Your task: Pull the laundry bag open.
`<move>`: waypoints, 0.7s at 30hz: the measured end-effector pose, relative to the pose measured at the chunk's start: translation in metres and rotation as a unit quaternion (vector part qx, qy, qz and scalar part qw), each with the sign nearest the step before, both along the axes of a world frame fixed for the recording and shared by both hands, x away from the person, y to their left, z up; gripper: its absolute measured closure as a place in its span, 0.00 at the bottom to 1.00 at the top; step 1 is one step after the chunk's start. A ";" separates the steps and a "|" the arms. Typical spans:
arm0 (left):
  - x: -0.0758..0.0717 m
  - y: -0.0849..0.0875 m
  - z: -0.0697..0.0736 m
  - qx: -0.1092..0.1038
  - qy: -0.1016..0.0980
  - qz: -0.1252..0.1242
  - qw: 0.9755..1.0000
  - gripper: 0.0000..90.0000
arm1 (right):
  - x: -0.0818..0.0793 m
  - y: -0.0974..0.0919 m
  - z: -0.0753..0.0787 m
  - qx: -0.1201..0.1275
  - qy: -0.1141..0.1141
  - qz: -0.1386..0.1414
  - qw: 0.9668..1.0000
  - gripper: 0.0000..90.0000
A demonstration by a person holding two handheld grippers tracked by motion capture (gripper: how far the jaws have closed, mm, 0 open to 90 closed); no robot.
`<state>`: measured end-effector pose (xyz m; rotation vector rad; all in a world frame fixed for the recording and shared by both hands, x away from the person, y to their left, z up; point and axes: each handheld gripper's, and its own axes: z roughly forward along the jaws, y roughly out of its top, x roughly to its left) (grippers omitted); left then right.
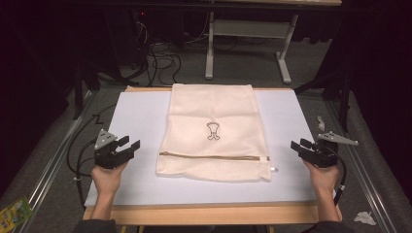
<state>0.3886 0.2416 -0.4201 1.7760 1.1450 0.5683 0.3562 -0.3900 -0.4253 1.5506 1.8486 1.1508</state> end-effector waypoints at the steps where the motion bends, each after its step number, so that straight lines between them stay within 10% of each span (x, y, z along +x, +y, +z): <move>1: 0.000 0.001 0.000 0.001 0.000 0.001 1.000 0.55 | 0.000 -0.001 -0.001 0.001 0.000 -0.002 1.000 0.58; 21: 0.009 0.004 -0.014 -0.010 0.010 0.007 1.000 0.54 | -0.001 -0.010 -0.017 0.005 0.012 -0.014 1.000 0.60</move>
